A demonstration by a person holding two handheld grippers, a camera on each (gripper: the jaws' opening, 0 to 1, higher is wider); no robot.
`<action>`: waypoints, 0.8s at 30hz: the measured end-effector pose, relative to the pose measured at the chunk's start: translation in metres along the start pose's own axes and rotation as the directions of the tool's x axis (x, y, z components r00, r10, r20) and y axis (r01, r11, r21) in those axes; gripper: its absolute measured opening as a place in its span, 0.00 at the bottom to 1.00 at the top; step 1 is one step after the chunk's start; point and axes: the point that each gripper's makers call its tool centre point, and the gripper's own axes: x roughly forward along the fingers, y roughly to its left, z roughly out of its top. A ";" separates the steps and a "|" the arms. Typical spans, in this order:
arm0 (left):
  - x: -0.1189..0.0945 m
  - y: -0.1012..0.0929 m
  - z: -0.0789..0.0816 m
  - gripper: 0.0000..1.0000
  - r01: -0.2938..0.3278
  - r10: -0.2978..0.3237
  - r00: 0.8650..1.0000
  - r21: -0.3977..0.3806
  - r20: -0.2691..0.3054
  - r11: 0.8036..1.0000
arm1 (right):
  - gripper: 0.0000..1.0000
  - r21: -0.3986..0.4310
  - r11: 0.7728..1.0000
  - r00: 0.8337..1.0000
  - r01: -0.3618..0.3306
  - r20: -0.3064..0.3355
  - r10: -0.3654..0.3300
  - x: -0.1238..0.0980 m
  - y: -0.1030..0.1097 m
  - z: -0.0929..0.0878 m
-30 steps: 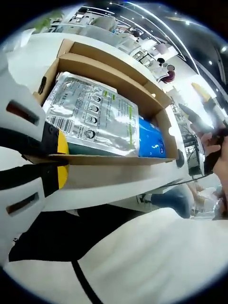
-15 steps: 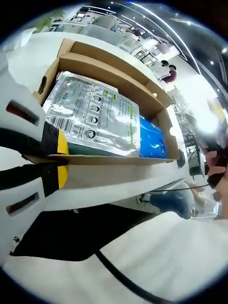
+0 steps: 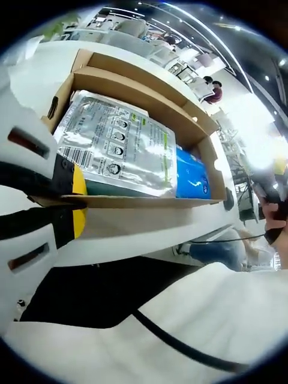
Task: Operate the shoe box by opening the lid, removing the specified soft item, and placing it in the target area until the item is outside and the box remains undamaged.
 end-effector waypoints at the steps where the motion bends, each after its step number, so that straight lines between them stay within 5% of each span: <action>1: 0.000 0.000 0.000 0.04 0.000 0.000 1.000 0.000 0.000 1.000 | 0.41 0.004 1.000 1.000 -0.006 -0.007 0.006 0.002 0.001 -0.003; 7: 0.000 0.000 -0.001 0.04 -0.002 0.002 1.000 0.000 0.001 1.000 | 0.32 0.154 0.977 0.980 -0.147 -0.113 0.165 0.005 0.025 -0.026; 16: 0.000 0.000 -0.002 0.04 -0.005 0.005 1.000 0.005 0.006 1.000 | 0.34 0.065 0.996 0.984 -0.068 -0.157 0.078 0.009 0.016 -0.037; 20: 0.000 0.000 0.000 0.04 -0.014 0.014 1.000 0.007 0.004 1.000 | 0.32 -0.048 0.997 0.982 0.056 -0.177 -0.063 0.007 -0.006 -0.042; 24: -0.002 0.000 0.003 0.04 -0.005 0.005 1.000 -0.001 0.008 1.000 | 0.29 -0.016 0.999 0.977 0.033 -0.210 -0.036 0.008 -0.001 -0.054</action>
